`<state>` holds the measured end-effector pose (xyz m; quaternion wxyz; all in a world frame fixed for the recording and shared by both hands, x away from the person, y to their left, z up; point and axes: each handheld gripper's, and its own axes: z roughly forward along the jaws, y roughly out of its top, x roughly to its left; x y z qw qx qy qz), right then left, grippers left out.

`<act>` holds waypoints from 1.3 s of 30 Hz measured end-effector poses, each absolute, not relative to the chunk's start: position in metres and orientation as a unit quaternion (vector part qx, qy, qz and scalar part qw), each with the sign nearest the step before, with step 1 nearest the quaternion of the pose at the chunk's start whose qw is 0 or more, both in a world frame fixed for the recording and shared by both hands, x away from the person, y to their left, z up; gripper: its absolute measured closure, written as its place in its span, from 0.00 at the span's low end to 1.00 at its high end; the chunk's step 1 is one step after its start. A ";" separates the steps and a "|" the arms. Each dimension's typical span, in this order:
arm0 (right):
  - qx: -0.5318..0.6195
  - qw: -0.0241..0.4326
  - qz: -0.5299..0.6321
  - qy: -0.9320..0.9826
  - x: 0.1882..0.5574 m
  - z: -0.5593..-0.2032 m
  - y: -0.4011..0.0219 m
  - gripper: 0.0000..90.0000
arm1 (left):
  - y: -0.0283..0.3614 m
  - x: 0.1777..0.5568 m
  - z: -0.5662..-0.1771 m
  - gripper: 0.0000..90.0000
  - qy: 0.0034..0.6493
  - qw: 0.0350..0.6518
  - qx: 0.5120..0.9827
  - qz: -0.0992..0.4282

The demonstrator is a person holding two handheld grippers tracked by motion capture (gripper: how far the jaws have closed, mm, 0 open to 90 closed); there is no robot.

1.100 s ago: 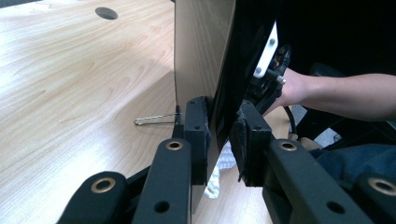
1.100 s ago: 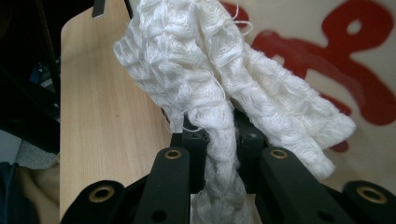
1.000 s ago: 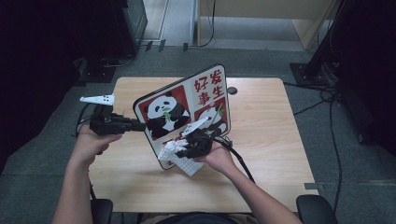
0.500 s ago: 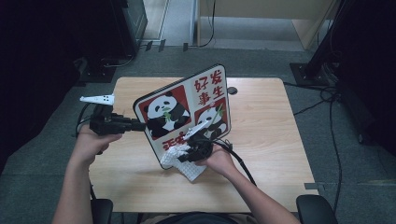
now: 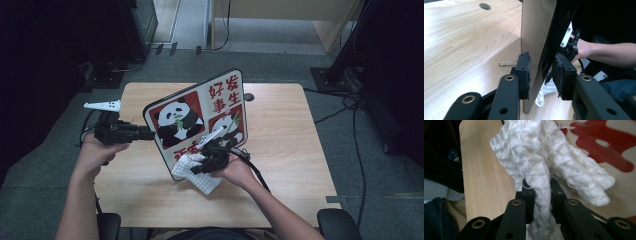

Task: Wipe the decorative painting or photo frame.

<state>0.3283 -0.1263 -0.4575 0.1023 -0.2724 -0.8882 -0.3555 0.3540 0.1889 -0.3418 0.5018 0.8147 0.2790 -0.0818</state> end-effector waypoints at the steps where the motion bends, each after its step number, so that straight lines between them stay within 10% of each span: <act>1: -0.271 0.103 -0.358 -0.888 0.328 -0.456 -0.126 0.89 | 0.190 0.354 -0.342 0.74 0.280 0.503 0.814 -0.081; 39: -0.205 0.024 -0.423 -0.882 0.345 -0.288 -0.084 0.89 | 0.200 0.375 -0.344 0.87 0.259 0.518 0.812 -0.069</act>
